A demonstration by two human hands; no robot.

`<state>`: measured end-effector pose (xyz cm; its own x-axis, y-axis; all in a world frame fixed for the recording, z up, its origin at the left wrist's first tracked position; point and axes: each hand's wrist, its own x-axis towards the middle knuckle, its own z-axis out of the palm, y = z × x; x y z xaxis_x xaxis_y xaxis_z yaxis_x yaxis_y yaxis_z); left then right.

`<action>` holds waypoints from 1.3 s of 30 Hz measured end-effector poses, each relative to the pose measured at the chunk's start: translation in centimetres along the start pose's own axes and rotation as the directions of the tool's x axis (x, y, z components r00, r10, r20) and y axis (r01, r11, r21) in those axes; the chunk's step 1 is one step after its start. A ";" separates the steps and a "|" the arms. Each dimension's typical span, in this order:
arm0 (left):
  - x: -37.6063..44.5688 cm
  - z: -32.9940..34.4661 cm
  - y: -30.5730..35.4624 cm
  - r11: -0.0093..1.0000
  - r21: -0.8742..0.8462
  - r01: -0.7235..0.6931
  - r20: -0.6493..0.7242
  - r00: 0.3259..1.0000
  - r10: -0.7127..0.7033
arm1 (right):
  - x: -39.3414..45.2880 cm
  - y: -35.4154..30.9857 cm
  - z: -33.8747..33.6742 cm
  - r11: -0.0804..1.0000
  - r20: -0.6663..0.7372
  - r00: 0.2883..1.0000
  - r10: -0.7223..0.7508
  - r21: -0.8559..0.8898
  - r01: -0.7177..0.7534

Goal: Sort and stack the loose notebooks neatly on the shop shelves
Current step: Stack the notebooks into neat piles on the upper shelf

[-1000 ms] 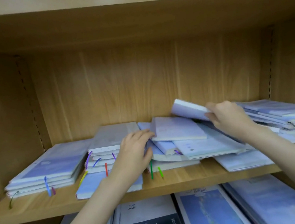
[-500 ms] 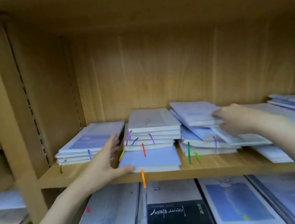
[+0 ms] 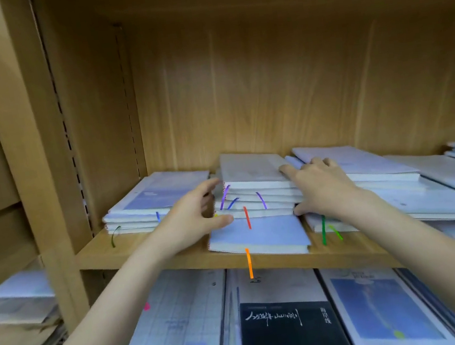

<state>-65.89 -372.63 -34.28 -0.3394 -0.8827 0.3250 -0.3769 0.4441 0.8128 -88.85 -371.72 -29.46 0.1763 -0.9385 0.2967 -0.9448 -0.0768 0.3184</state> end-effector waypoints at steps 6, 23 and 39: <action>-1.6 0.0 -1.1 0.996 -0.092 -0.001 0.107 0.994 0.011 | 0.3 1.3 -0.8 0.967 -0.076 0.996 -0.053 0.246 0.070; 0.2 0.3 0.5 1.000 0.012 -0.026 -0.365 0.931 0.028 | -0.1 0.1 -0.4 0.926 -0.219 0.971 -0.092 0.341 0.164; -1.6 0.7 -1.1 0.997 0.035 0.069 -0.187 0.980 -0.062 | 0.2 -1.0 1.2 0.925 -0.254 0.964 -0.085 0.340 0.171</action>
<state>-65.54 -371.56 -36.01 -0.1485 -0.9216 0.3587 -0.4296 0.3868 0.8160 -88.23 -372.26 -30.75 0.3202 -0.8124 0.4873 -0.9374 -0.3462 0.0389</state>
